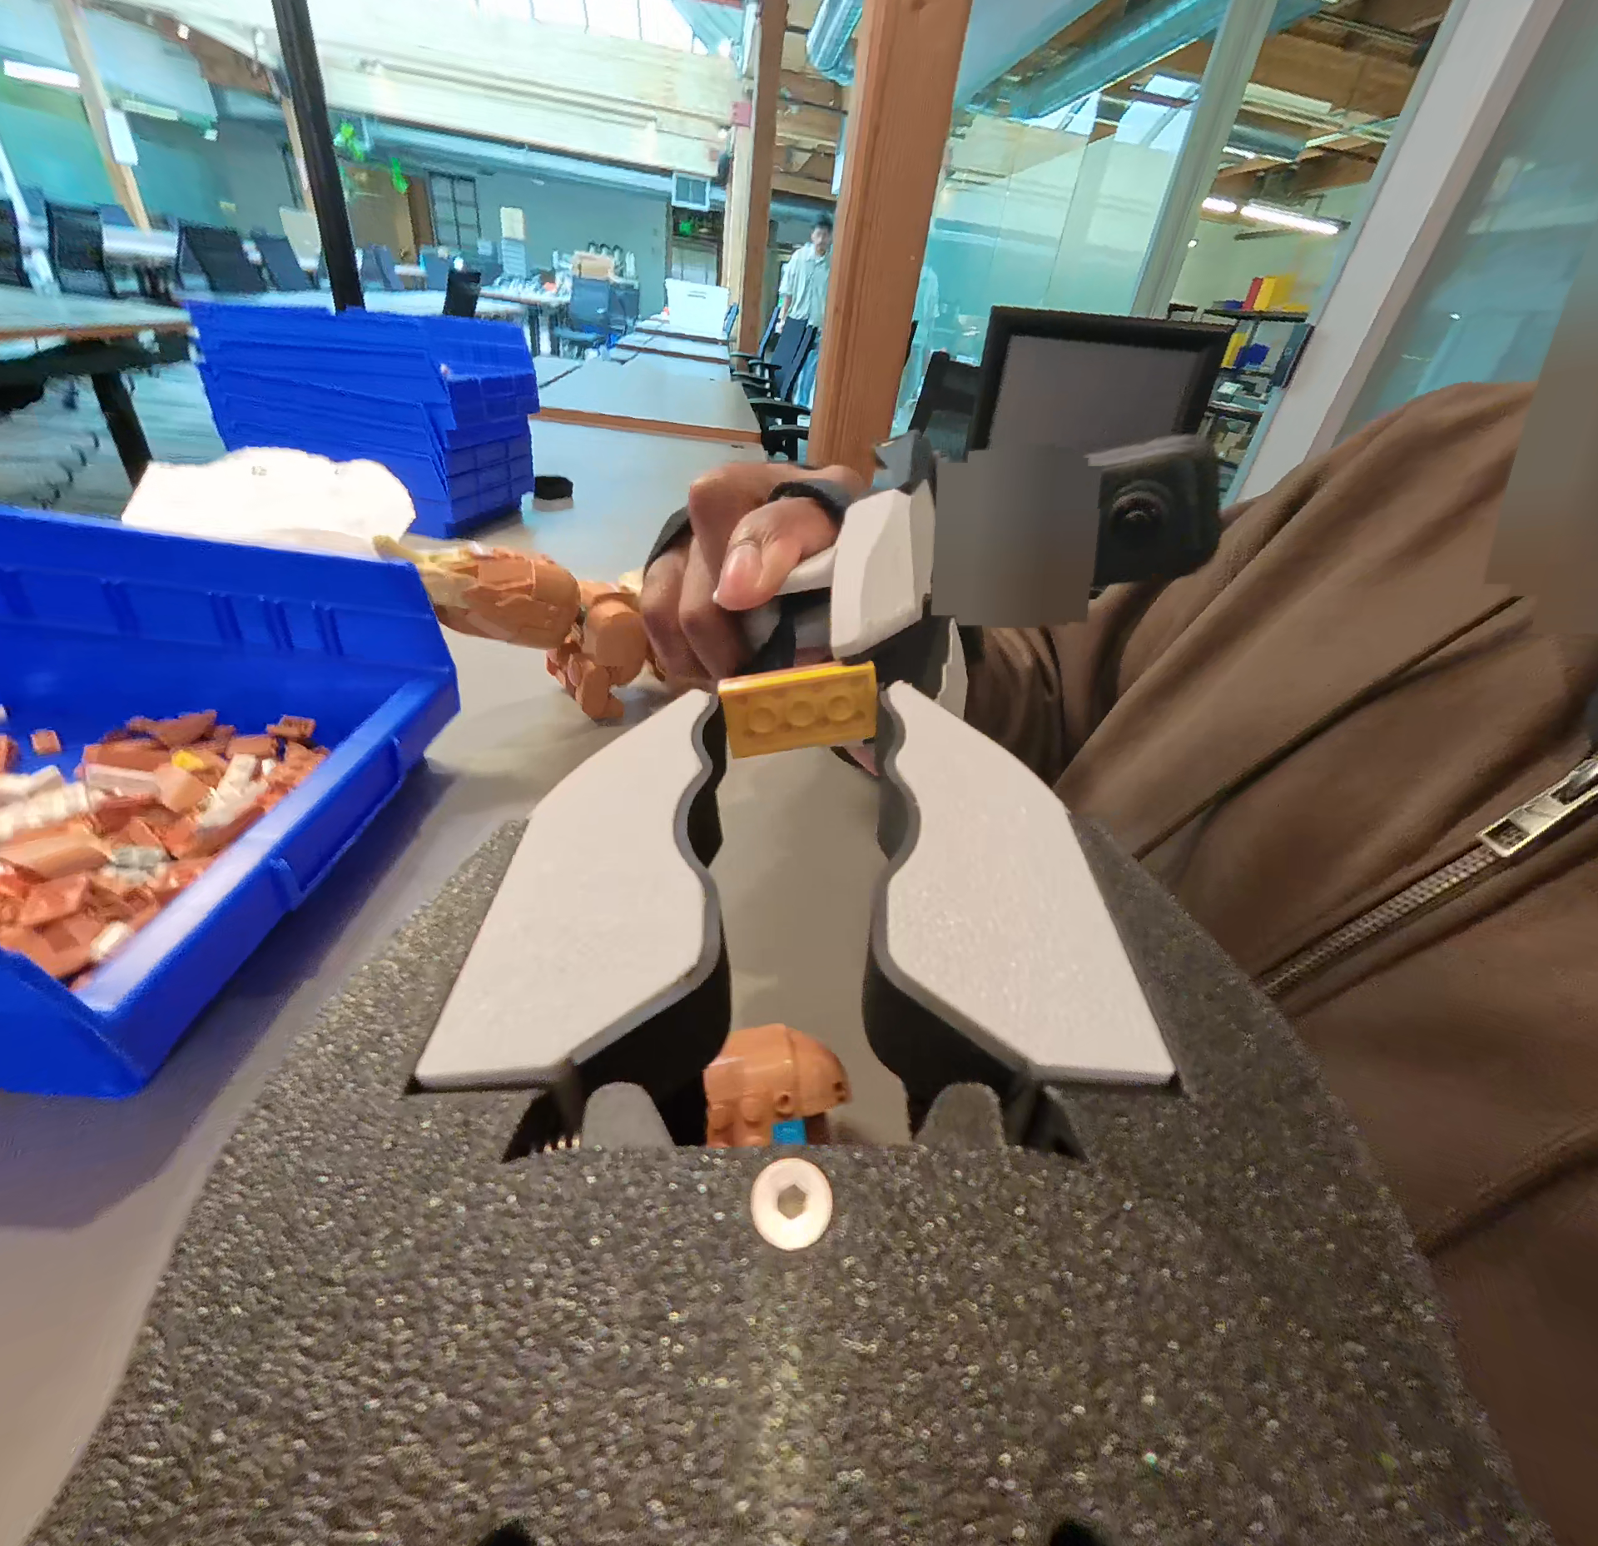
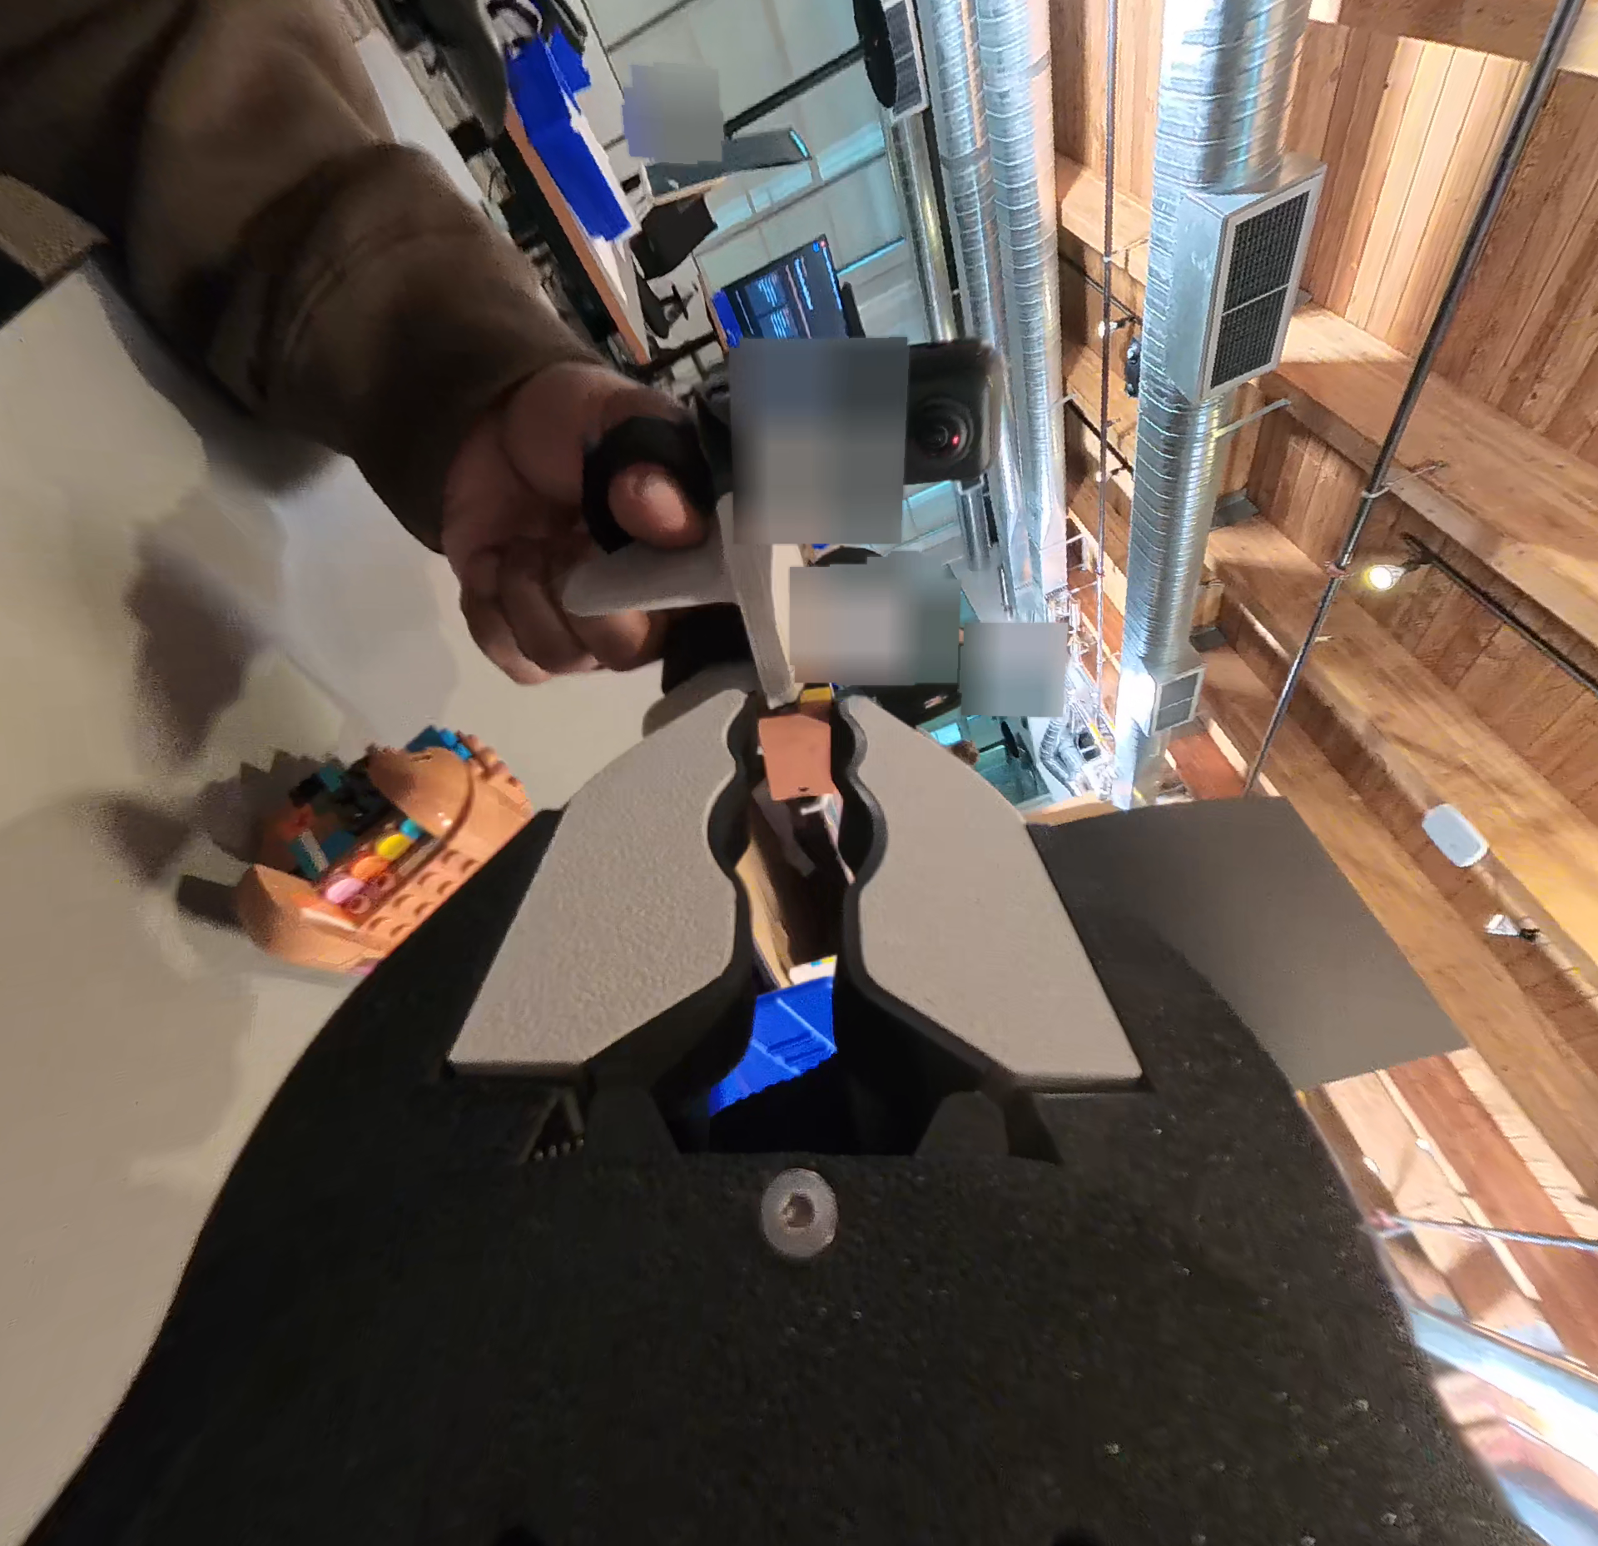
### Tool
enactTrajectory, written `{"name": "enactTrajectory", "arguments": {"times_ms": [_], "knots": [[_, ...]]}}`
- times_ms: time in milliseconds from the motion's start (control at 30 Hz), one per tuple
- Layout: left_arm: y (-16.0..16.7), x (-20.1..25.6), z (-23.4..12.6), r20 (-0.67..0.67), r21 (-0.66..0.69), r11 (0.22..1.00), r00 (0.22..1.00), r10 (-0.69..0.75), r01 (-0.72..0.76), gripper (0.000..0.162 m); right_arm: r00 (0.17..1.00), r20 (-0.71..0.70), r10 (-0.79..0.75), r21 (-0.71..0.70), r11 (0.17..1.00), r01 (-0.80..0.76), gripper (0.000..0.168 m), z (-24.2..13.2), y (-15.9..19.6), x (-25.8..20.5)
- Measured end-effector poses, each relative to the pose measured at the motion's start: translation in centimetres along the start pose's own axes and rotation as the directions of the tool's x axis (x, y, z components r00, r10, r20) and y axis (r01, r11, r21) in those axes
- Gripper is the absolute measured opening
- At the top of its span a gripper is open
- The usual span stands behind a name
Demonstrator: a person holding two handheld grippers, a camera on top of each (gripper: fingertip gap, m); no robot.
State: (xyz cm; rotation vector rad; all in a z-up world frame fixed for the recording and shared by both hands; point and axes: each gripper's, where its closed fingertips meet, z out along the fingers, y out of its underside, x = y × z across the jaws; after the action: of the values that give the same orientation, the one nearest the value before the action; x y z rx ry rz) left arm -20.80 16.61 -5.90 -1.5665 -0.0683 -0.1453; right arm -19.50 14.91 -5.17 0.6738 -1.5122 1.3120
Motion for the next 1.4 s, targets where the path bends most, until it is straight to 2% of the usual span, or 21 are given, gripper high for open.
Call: {"name": "enactTrajectory", "arguments": {"times_ms": [67, 167, 333, 467, 500, 533, 567, 600, 667, 733, 800, 867, 933, 1033, 1400], "knots": [[0.6, 0.6, -0.1, 0.034, -0.019, 0.998, 0.998, -0.053, 0.053, 0.033, 1.000, 0.005, -0.005, -0.012, 1.000, 0.005, 0.015, -0.2, -0.4, -0.7], [1.0, 2.0, -0.4, 0.083, 0.002, 0.998, 0.995, -0.058, 0.058, 0.033, 0.998, 0.019, 0.052, 0.011, 0.999, -0.052, 0.015, -0.5, -1.7, -1.4], [2.1, 3.2, -0.8, 0.067, 0.067, 0.992, 0.991, -0.112, 0.107, 0.033, 0.991, 0.058, 0.119, -0.001, 0.993, -0.119, 0.015, -0.8, -2.5, -2.8], [3.0, 4.2, -0.9, 0.079, 0.046, 0.998, 0.996, -0.044, 0.040, 0.032, 0.970, 0.040, 0.238, 0.052, 0.969, -0.240, 0.015, -1.7, -3.1, -3.8], [2.9, 4.1, -1.5, 0.099, 0.076, 0.997, 0.995, -0.032, 0.025, 0.014, 0.962, 0.027, 0.271, 0.062, 0.960, -0.273, 0.015, -2.2, -3.0, -3.5], [1.7, 4.8, -2.7, 0.045, 0.175, 0.984, 0.998, -0.045, 0.036, 0.000, 0.955, 0.006, 0.297, 0.053, 0.954, -0.297, 0.015, -2.6, -2.4, -3.0], [0.4, 5.1, -4.1, 0.019, 0.279, 0.958, 0.997, -0.075, 0.067, 0.000, 0.951, -0.010, 0.308, 0.045, 0.951, -0.307, 0.015, -2.9, -1.8, -2.6], [-0.1, 4.6, -5.3, 0.063, 0.320, 0.945, 0.994, -0.089, 0.064, 0.000, 0.948, -0.013, 0.319, 0.051, 0.947, -0.318, 0.015, -3.2, -1.5, -2.3], [0.0, 3.2, -7.0, 0.210, 0.345, 0.939, 0.975, -0.072, -0.005, 0.000, 0.941, -0.021, 0.338, 0.086, 0.938, -0.336, 0.015, -3.5, -1.7, -1.7], [0.4, 2.7, -7.3, 0.228, 0.370, 0.929, 0.967, -0.111, 0.019, 0.000, 0.954, -0.044, 0.296, 0.059, 0.954, -0.293, 0.014, -3.0, -1.5, -1.9], [0.9, 2.6, -6.1, 0.234, 0.328, 0.944, 0.964, -0.122, 0.040, 0.013, 0.977, -0.070, 0.204, -0.012, 0.979, -0.205, 0.014, -2.2, -0.9, -2.5], [1.8, 2.5, -4.1, 0.305, 0.226, 0.974, 0.951, -0.056, -0.015, 0.029, 0.990, -0.086, 0.110, -0.077, 0.990, -0.117, 0.014, -1.4, -0.4, -3.1], [2.5, 2.2, -2.8, 0.390, 0.149, 0.985, 0.920, 0.026, -0.091, 0.037, 0.996, -0.077, 0.053, -0.126, 0.990, -0.063, 0.014, -0.9, 0.1, -3.7], [3.0, 1.5, -2.1, 0.490, 0.099, 0.979, 0.865, 0.108, -0.178, 0.038, 0.998, -0.057, 0.021, -0.148, 0.989, -0.029, 0.014, -0.6, 0.3, -4.3], [4.1, 1.1, -1.3, 0.521, 0.012, 0.981, 0.839, 0.159, -0.193, 0.034, 0.998, -0.049, -0.041, -0.165, 0.986, 0.032, 0.014, -0.2, 0.1, -4.8]]}}
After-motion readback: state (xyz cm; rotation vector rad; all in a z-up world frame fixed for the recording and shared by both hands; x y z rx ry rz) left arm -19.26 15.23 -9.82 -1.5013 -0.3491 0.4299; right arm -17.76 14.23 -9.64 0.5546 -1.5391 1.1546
